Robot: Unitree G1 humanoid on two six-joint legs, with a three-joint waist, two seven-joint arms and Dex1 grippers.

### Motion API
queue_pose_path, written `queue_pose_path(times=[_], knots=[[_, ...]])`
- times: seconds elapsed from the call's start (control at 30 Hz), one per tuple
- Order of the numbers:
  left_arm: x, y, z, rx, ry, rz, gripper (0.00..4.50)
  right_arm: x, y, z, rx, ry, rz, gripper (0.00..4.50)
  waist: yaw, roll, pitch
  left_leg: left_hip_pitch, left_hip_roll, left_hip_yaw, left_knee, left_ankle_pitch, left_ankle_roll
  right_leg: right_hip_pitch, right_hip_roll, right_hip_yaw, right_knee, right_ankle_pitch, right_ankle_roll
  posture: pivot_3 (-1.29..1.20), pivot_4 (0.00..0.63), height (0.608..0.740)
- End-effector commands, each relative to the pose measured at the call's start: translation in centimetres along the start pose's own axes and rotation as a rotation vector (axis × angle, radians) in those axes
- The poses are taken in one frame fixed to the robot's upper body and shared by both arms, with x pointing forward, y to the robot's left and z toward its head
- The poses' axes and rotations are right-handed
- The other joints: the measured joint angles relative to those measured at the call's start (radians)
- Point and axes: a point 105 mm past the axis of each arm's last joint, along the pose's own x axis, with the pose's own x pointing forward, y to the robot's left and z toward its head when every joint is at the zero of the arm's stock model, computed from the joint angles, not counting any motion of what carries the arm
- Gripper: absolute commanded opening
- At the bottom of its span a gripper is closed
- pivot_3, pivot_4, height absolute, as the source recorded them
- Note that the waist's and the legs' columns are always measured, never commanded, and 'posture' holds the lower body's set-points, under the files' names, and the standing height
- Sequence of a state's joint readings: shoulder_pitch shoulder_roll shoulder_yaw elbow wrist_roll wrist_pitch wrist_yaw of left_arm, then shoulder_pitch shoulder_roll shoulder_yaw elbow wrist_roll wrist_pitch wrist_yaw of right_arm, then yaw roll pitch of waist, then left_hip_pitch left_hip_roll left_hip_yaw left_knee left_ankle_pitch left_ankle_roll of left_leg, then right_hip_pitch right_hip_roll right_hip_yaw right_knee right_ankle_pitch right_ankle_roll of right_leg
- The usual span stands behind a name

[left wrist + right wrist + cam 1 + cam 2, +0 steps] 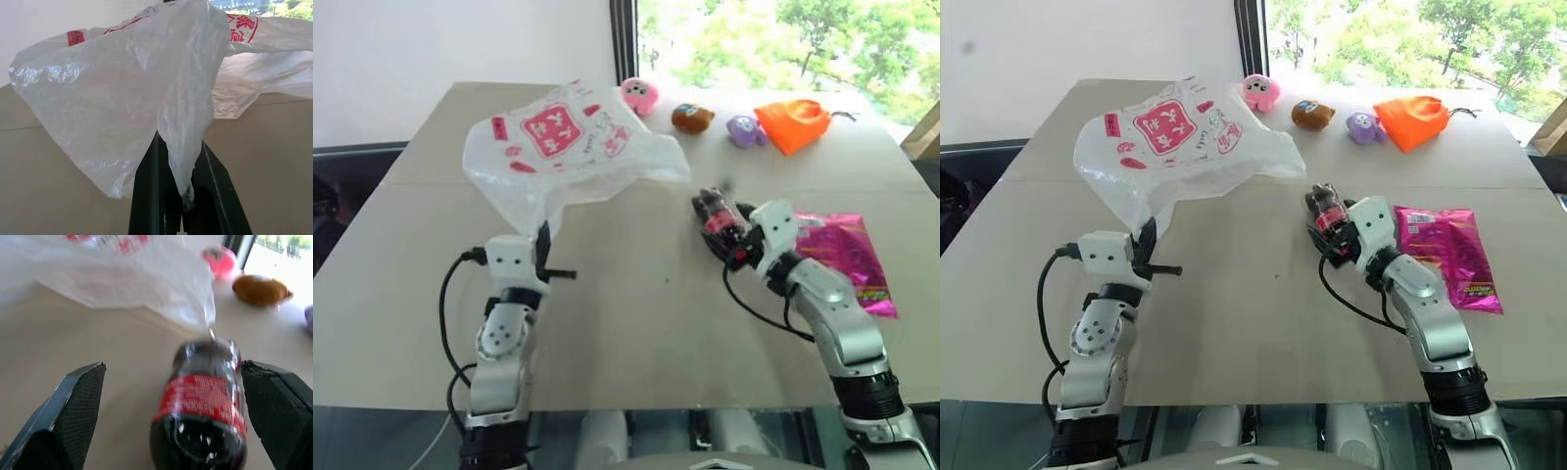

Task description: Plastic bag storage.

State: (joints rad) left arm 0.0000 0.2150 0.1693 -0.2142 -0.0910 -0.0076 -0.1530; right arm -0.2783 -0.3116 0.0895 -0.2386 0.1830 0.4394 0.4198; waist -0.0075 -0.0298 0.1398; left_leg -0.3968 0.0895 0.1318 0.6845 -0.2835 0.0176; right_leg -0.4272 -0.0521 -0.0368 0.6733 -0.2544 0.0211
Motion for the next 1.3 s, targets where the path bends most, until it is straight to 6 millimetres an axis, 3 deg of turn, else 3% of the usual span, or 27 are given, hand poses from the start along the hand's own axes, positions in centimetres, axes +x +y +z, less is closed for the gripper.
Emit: queue_pose_path(times=[0.03, 0.37, 0.53, 0.6, 0.8, 0.9, 1.0, 1.3], knots=[[0.0, -0.7, 1.6, 0.004, -0.063, -0.02, 0.02, 0.8, -0.6, 0.3, -0.025, 0.065, -0.046, 4.5, -0.003, 0.0, 0.0, 0.0, 0.0, 0.0, 0.0, 0.0, 0.0, 0.0, 0.0, 0.0, 0.0, 0.0, 0.0, 0.0, 0.15, 0.74], [-0.4, -2.6, 3.1, -0.08, -0.109, -0.085, 0.02, 1.3, -1.3, -1.0, 0.035, 0.204, -0.111, 4.5, -0.004, 0.0, 0.0, 0.0, 0.0, 0.0, 0.0, 0.0, 0.0, 0.0, 0.0, 0.0, 0.0, 0.0, 0.0, 0.0, 0.15, 0.74], [-0.8, -3.7, 4.1, -0.127, -0.135, -0.148, 0.0, 0.9, -1.3, -1.7, 0.064, 0.248, -0.11, 3.09, -0.005, 0.0, 0.0, 0.0, 0.0, -0.001, 0.0, 0.0, 0.0, 0.0, 0.0, -0.001, 0.0, 0.0, 0.0, 0.0, 0.15, 0.74], [-1.0, -4.4, 4.4, -0.148, -0.143, -0.184, 0.0, 0.9, -1.3, -1.5, 0.066, 0.243, -0.109, 3.08, -0.003, 0.0, 0.0, 0.0, 0.0, -0.001, 0.0, 0.0, 0.0, 0.0, 0.0, -0.001, 0.0, 0.0, 0.0, 0.0, 0.15, 0.74], [-2.2, -6.9, 5.4, -0.213, -0.154, -0.348, 0.0, 1.9, 0.4, 1.3, -0.026, 0.138, 0.031, 3.08, -0.007, 0.001, 0.0, -0.001, 0.0, -0.002, -0.001, 0.0, 0.001, 0.0, 0.0, -0.001, -0.001, 0.0, 0.0, 0.0, 0.15, 0.74], [-3.2, -7.8, 5.6, -0.223, -0.143, -0.428, 0.0, 2.3, 2.8, 3.2, -0.1, 0.1, 0.215, 3.08, -0.011, 0.003, 0.002, -0.001, 0.0, -0.003, -0.002, 0.0, 0.001, -0.002, 0.001, 0.001, -0.001, 0.0, 0.0, 0.0, 0.15, 0.74], [-3.9, -8.2, 5.6, -0.222, -0.133, -0.473, 0.0, 2.3, 4.8, 3.8, -0.146, 0.114, 0.363, 3.08, -0.009, 0.005, 0.003, -0.001, 0.0, -0.004, -0.002, -0.002, 0.004, -0.003, 0.001, 0.001, -0.001, 0.0, 0.0, 0.0, 0.15, 0.74], [-6.5, -10.2, 5.8, -0.257, -0.103, -0.638, 0.0, 6.3, 6.7, 7.1, -0.113, 0.029, 0.436, 3.08, -0.007, 0.005, 0.003, -0.002, 0.0, -0.002, -0.001, -0.003, 0.004, -0.003, 0.001, 0.001, -0.001, 0.0, 0.0, 0.0, 0.15, 0.74]])
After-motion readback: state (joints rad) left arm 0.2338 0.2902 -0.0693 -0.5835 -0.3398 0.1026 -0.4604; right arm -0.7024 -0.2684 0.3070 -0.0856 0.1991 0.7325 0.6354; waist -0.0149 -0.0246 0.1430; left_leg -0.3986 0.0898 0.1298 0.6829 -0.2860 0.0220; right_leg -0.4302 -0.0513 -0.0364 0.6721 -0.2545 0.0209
